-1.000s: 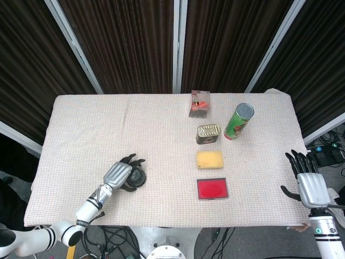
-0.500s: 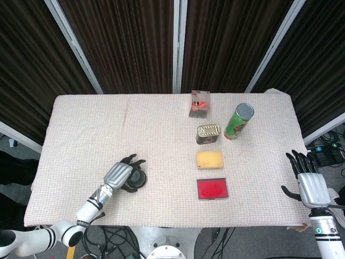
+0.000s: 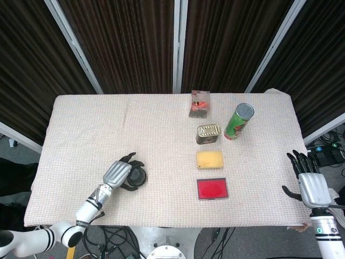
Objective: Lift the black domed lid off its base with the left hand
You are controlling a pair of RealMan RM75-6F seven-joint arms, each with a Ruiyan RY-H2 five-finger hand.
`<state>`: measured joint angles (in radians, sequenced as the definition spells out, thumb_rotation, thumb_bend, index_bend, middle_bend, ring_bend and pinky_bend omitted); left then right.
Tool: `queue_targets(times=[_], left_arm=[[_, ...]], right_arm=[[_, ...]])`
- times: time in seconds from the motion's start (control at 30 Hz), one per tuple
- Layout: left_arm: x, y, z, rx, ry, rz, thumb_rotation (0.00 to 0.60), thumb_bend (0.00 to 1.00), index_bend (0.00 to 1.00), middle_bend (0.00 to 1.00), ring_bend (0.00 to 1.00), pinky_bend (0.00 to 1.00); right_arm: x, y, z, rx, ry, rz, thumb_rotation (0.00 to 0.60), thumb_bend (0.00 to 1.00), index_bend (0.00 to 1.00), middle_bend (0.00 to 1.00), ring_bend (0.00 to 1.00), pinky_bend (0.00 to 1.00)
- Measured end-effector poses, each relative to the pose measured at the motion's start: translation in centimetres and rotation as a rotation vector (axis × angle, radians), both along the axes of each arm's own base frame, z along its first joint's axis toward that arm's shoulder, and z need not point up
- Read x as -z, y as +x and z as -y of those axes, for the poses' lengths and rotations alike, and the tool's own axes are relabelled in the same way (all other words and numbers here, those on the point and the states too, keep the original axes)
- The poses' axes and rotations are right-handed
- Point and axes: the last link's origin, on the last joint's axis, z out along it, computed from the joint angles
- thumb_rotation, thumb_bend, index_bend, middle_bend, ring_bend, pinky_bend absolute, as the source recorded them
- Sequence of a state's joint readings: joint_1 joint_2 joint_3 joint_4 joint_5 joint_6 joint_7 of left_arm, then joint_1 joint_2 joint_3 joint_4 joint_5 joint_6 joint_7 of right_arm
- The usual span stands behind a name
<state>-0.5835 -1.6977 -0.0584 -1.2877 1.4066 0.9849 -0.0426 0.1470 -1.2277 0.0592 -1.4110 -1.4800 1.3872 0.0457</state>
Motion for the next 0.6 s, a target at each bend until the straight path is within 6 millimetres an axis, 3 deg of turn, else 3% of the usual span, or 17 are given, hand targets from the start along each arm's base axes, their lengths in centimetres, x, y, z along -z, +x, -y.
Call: queue_targets(times=[0.2,0.6], left_arm=[[0.0,0.2,-0.1,0.003,0.000,-0.007,0.600,0.19,0.44,0.43,0.10,0.20],[-2.0,0.8,-0.8,0.039,0.028,-0.053,0.600,0.20,0.47,0.45,0.21,0.38]], right_arm=[[0.0,-0.1,0.0,0.000,-0.001,0.004,0.600,0.10,0.00,0.02,0.00,0.00],[-0.3,-0.2,-0.1,0.001,-0.013,0.008,0.600,0.10,0.00,0.02,0.00,0.00]])
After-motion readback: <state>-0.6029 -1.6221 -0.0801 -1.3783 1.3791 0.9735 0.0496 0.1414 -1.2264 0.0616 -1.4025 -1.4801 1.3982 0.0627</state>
